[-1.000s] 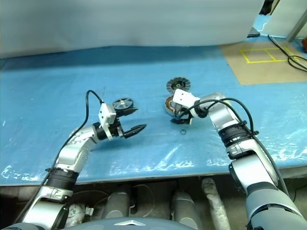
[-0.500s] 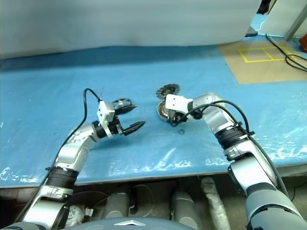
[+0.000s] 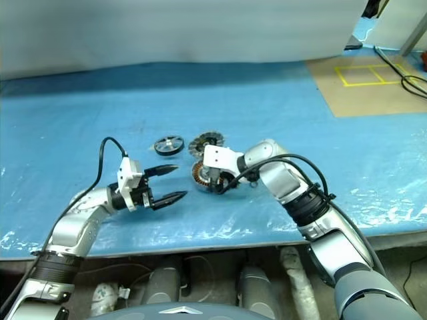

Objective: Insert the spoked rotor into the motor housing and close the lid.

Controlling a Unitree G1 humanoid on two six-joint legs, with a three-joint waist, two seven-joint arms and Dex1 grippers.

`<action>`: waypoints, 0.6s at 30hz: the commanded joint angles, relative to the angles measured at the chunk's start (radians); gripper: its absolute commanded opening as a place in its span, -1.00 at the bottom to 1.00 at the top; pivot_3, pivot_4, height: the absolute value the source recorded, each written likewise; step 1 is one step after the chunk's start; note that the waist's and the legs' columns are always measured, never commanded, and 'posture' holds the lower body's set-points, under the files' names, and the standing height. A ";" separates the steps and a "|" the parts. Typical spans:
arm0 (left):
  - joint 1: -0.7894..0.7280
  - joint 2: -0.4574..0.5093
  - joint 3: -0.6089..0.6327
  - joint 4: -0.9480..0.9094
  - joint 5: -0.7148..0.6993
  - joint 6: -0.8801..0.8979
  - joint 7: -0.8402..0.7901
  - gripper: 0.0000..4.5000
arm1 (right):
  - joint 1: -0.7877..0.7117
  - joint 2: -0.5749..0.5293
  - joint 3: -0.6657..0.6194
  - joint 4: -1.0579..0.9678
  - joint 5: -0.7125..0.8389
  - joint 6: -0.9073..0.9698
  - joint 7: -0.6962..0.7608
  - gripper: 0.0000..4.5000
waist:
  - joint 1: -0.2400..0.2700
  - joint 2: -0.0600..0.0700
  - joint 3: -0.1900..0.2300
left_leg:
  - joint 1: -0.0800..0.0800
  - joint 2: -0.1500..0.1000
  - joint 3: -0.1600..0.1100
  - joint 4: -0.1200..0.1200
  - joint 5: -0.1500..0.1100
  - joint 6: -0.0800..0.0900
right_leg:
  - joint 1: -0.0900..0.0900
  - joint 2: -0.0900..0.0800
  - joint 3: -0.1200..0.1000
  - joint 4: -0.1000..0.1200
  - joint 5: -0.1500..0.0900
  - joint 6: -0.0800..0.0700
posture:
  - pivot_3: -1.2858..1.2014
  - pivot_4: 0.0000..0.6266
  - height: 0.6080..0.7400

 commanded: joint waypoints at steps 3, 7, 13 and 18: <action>0.042 -0.011 -0.007 -0.086 -0.008 0.013 0.030 1.00 | 0.008 0.001 0.033 -0.061 0.034 0.074 -0.004 -0.18 | -0.002 0.000 0.000 | 0.005 0.000 0.000 0.000 0.000 0.000 | 0.004 0.000 0.002 0.000 0.000 0.000 | 0.03 -0.52 1.00; 0.051 -0.013 -0.012 -0.097 -0.006 0.019 0.040 1.00 | 0.022 -0.012 0.054 -0.011 0.008 0.012 -0.045 -0.18 | -0.002 0.000 0.000 | 0.006 0.000 0.001 -0.001 0.002 -0.004 | 0.003 0.000 0.003 0.000 0.000 0.000 | 0.03 -0.52 1.00; 0.034 -0.009 -0.009 -0.071 0.000 0.009 0.040 1.00 | 0.034 -0.017 0.042 -0.010 0.032 -0.034 -0.060 0.25 | -0.002 0.000 0.000 | 0.009 0.000 0.001 -0.001 0.002 -0.004 | 0.006 0.000 0.004 0.000 0.000 0.000 | 0.03 -0.52 1.00; 0.003 -0.022 -0.016 -0.042 0.008 -0.001 0.038 1.00 | 0.011 -0.027 0.042 -0.016 0.037 -0.011 -0.057 0.99 | -0.001 0.000 0.000 | 0.009 -0.001 0.001 -0.001 0.002 -0.004 | 0.006 0.000 0.004 0.000 0.000 0.000 | 0.03 -0.52 1.00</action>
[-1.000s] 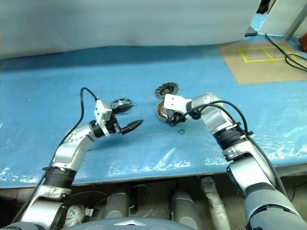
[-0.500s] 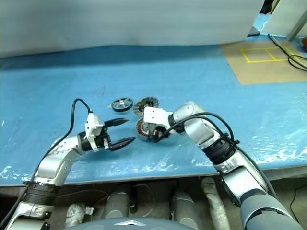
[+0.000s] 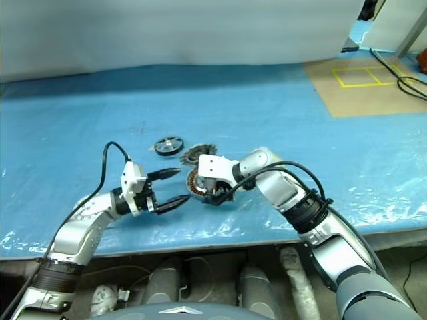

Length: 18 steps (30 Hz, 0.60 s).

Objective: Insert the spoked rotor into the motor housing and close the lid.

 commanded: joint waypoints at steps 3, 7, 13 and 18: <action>-0.034 -0.013 -0.004 0.023 0.007 -0.029 -0.009 1.00 | -0.040 -0.029 -0.050 -0.048 0.068 0.079 0.041 0.99 | 0.000 0.000 0.000 | 0.000 0.000 0.000 0.001 0.000 0.000 | 0.000 0.000 0.001 0.000 0.000 0.000 | 0.03 -0.52 1.00; -0.056 -0.020 -0.003 0.062 0.015 -0.047 -0.022 1.00 | -0.062 -0.053 -0.144 -0.134 0.193 0.202 0.074 0.99 | 0.001 0.000 0.000 | -0.002 0.000 0.000 0.000 0.000 0.000 | -0.002 0.000 0.001 0.000 0.000 0.000 | 0.03 -0.52 1.00; -0.063 -0.027 -0.008 0.089 0.021 -0.067 -0.036 1.00 | -0.037 -0.080 -0.292 -0.257 0.371 0.374 0.050 0.99 | 0.002 0.000 0.000 | -0.003 0.000 0.000 -0.001 0.000 0.000 | -0.003 0.000 0.000 0.000 0.000 0.000 | 0.03 -0.52 1.00; -0.063 -0.023 -0.003 0.098 0.019 -0.075 -0.051 1.00 | 0.035 -0.157 -0.415 -0.285 0.419 0.345 -0.013 0.99 | 0.011 0.000 0.000 | -0.003 0.000 0.000 -0.001 0.000 0.000 | -0.003 0.000 0.000 0.000 0.000 0.000 | 0.03 -0.52 1.00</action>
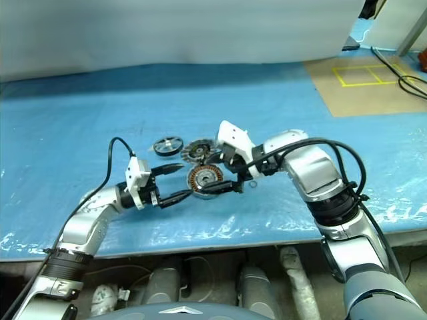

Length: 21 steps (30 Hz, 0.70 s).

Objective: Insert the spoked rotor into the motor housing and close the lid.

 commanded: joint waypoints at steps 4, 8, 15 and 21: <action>0.020 0.010 0.002 -0.006 0.010 -0.065 -0.027 1.00 | 0.233 -0.046 -0.128 -0.035 -0.136 -0.335 -0.300 0.99 | 0.019 -0.001 0.000 | 0.001 0.000 0.000 0.000 0.000 0.000 | 0.002 0.000 0.000 -0.002 0.000 0.000 | 0.03 -0.52 1.00; 0.034 0.007 -0.017 -0.032 0.026 -0.109 -0.038 1.00 | 0.404 0.064 -0.198 -0.125 -0.086 -0.310 -0.437 0.99 | 0.016 0.000 0.000 | -0.001 0.000 0.001 -0.002 0.000 0.000 | -0.002 0.000 0.000 -0.002 0.000 0.000 | 0.03 -0.52 1.00; -0.010 0.039 -0.008 -0.066 -0.033 -0.054 -0.093 1.00 | 0.583 0.127 -0.251 -0.169 -0.001 -0.299 -0.499 0.99 | 0.018 0.000 0.000 | -0.001 -0.001 0.001 -0.002 0.000 0.000 | -0.001 -0.001 0.001 -0.003 0.000 0.001 | 0.03 -0.52 1.00; -0.043 0.050 -0.018 -0.086 -0.040 -0.003 -0.104 1.00 | 0.614 0.099 -0.243 -0.037 -0.071 -0.446 -0.553 0.99 | 0.018 0.000 0.000 | 0.001 -0.001 0.001 -0.002 0.000 0.000 | 0.000 -0.001 0.001 -0.003 -0.001 0.002 | 0.03 -0.52 1.00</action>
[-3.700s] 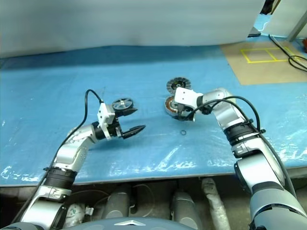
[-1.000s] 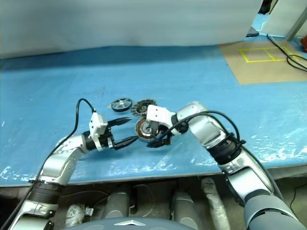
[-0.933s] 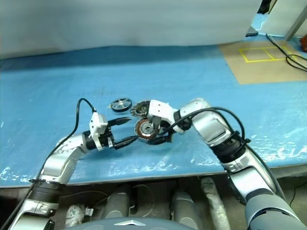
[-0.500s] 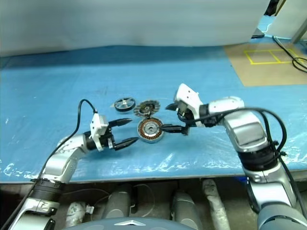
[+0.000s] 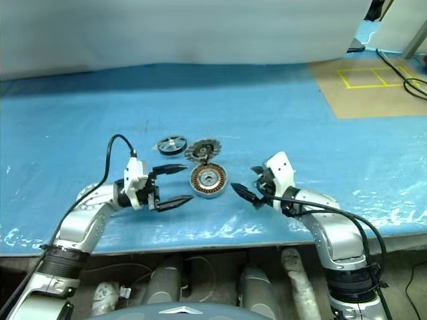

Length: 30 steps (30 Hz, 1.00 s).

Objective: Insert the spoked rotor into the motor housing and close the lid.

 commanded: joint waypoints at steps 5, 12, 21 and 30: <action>-0.025 0.012 -0.003 -0.051 0.012 0.021 0.013 1.00 | 0.031 -0.061 0.042 0.114 -0.067 -0.158 0.008 0.99 | -0.002 0.000 0.000 | -0.002 0.000 0.000 0.000 0.000 0.000 | 0.000 0.000 0.000 -0.002 0.000 0.001 | 0.03 -0.52 1.00; -0.019 0.016 -0.007 -0.062 0.005 0.032 -0.004 1.00 | 0.038 -0.068 0.082 0.171 -0.099 -0.216 0.011 0.99 | -0.002 0.000 0.000 | -0.001 0.000 0.000 0.000 0.000 0.000 | 0.001 0.000 0.000 -0.002 0.000 0.001 | 0.03 -0.52 1.00; -0.012 0.001 -0.022 -0.037 0.030 0.002 0.002 1.00 | 0.072 -0.108 0.101 0.243 -0.135 -0.276 0.024 0.60 | -0.001 0.000 0.000 | 0.011 0.000 0.000 -0.004 0.000 0.001 | 0.014 0.000 -0.001 -0.010 0.000 0.001 | 0.03 -0.52 1.00; -0.018 -0.006 -0.024 -0.008 0.041 -0.015 -0.004 1.00 | 0.077 -0.110 0.100 0.246 -0.134 -0.279 0.011 -0.73 | -0.001 0.000 0.000 | 0.017 -0.001 0.000 -0.012 -0.001 0.001 | 0.022 0.000 -0.002 -0.017 0.000 0.001 | 0.03 -0.52 1.00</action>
